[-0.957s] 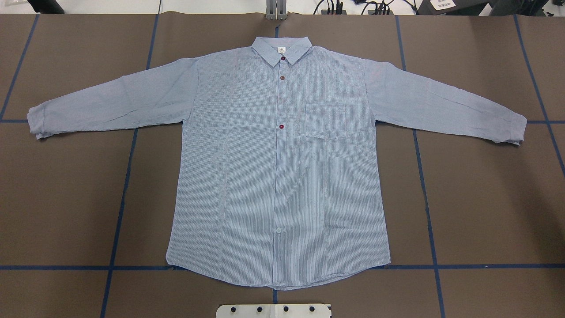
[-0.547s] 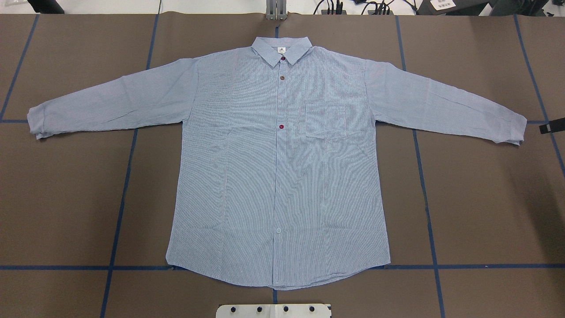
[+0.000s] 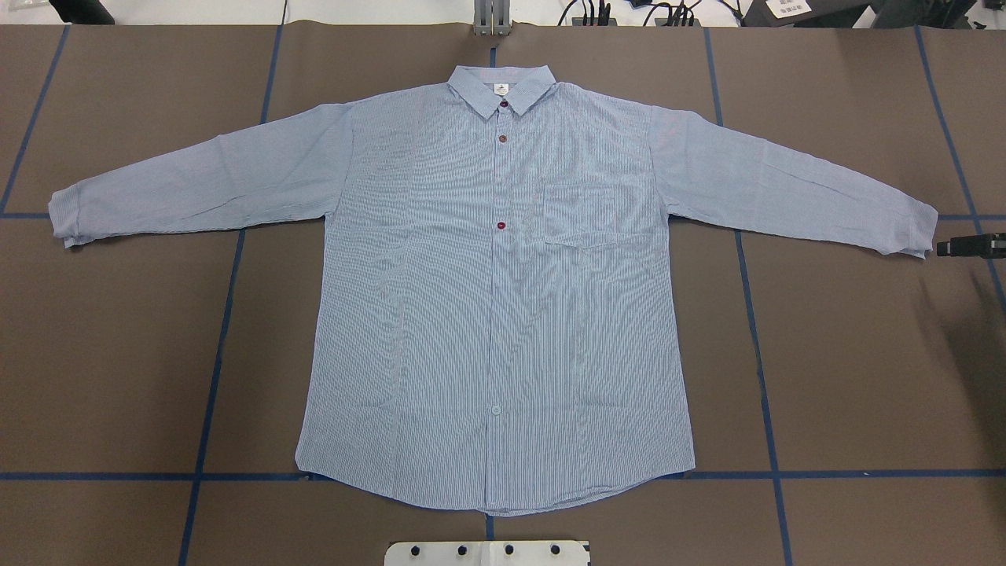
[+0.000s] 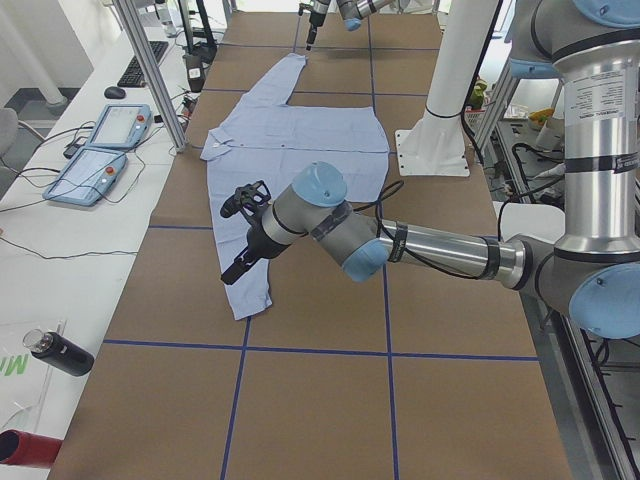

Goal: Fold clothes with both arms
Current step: 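Lower the right gripper to the cuff of the sleeve nearest it and grasp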

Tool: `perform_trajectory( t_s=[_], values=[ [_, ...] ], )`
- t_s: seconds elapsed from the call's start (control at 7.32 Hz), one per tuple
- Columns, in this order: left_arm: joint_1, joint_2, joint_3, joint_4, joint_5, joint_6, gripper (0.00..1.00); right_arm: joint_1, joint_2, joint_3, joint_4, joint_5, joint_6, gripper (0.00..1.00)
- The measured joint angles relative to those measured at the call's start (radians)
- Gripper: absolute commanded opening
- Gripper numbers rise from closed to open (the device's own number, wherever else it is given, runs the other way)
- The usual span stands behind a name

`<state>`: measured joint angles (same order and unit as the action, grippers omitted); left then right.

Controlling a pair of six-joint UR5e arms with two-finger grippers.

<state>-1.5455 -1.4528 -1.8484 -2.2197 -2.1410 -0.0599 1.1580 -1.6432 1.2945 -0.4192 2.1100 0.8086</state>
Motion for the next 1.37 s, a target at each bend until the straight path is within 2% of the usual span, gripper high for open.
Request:
perform_trajectory(
  t_s=[0.27,1.23,1.37],
  values=[
    [0.000,0.004,0.000,0.000,0.000,0.000,1.00,-0.041,0.022,-0.005,0.011,-0.048,0.061,0.59],
    [-0.001,0.006,0.000,-0.002,0.000,0.000,1.00,-0.069,0.051,-0.021,0.013,-0.103,0.075,0.59],
    [-0.001,0.006,0.000,-0.002,0.000,0.000,1.00,-0.074,0.051,-0.022,0.015,-0.108,0.075,0.54]
  ],
)
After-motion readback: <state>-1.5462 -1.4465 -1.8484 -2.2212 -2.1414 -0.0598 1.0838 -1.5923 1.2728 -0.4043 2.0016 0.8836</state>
